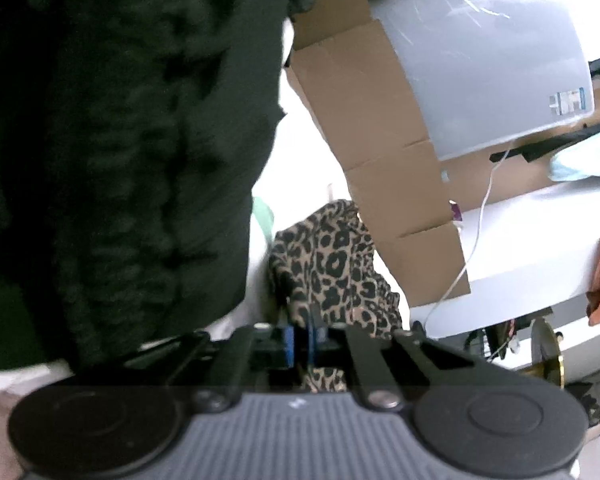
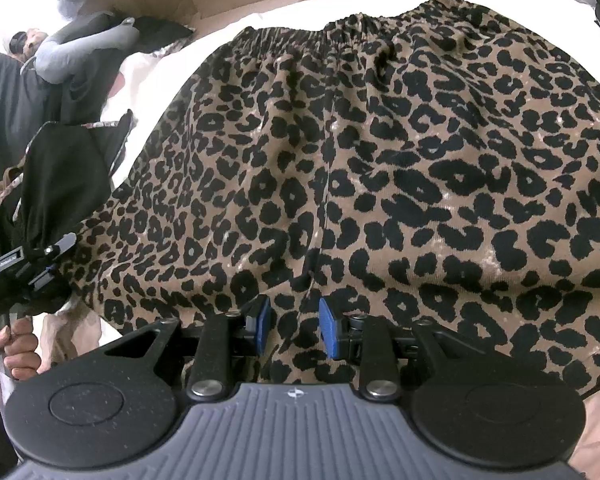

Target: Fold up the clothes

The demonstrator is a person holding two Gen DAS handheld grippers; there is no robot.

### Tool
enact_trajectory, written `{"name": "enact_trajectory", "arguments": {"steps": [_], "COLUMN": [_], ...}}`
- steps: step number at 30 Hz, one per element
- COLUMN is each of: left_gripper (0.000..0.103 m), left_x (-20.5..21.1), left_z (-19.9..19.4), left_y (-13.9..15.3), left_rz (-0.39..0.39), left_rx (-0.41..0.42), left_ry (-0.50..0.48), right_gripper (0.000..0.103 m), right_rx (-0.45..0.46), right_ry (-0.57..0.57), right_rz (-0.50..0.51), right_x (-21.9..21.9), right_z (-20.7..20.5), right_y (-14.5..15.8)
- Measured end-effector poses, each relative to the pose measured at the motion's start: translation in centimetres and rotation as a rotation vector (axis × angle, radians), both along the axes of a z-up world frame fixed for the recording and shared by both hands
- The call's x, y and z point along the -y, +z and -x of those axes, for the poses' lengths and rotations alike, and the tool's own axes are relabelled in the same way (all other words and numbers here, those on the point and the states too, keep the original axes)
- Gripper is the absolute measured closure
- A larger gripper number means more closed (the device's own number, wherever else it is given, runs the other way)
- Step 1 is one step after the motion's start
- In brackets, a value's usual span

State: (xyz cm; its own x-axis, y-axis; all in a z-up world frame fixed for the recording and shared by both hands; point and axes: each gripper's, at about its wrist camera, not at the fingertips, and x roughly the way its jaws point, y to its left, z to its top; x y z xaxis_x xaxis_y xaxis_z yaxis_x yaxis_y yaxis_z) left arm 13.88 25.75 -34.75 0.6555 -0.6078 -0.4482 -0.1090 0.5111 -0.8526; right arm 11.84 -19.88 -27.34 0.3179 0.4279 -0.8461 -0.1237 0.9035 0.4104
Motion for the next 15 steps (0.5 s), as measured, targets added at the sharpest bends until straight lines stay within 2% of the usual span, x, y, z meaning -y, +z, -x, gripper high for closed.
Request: {"name": "enact_trajectory", "arguments": {"steps": [5, 15], "left_gripper": [0.098, 0.099], "left_x": [0.2, 0.2], "left_z": [-0.6, -1.3], "left_y": [2.4, 5.9], "left_rz": [-0.051, -0.072], "left_rx": [0.029, 0.097], "left_ry": [-0.003, -0.007], "right_gripper": [0.074, 0.074], "right_rx": [0.020, 0.046], "right_ry": [-0.001, 0.038], "right_rz": [-0.018, -0.038], "right_x": [-0.3, -1.2], "right_z": [-0.4, -0.5], "right_y": [0.9, 1.7]}}
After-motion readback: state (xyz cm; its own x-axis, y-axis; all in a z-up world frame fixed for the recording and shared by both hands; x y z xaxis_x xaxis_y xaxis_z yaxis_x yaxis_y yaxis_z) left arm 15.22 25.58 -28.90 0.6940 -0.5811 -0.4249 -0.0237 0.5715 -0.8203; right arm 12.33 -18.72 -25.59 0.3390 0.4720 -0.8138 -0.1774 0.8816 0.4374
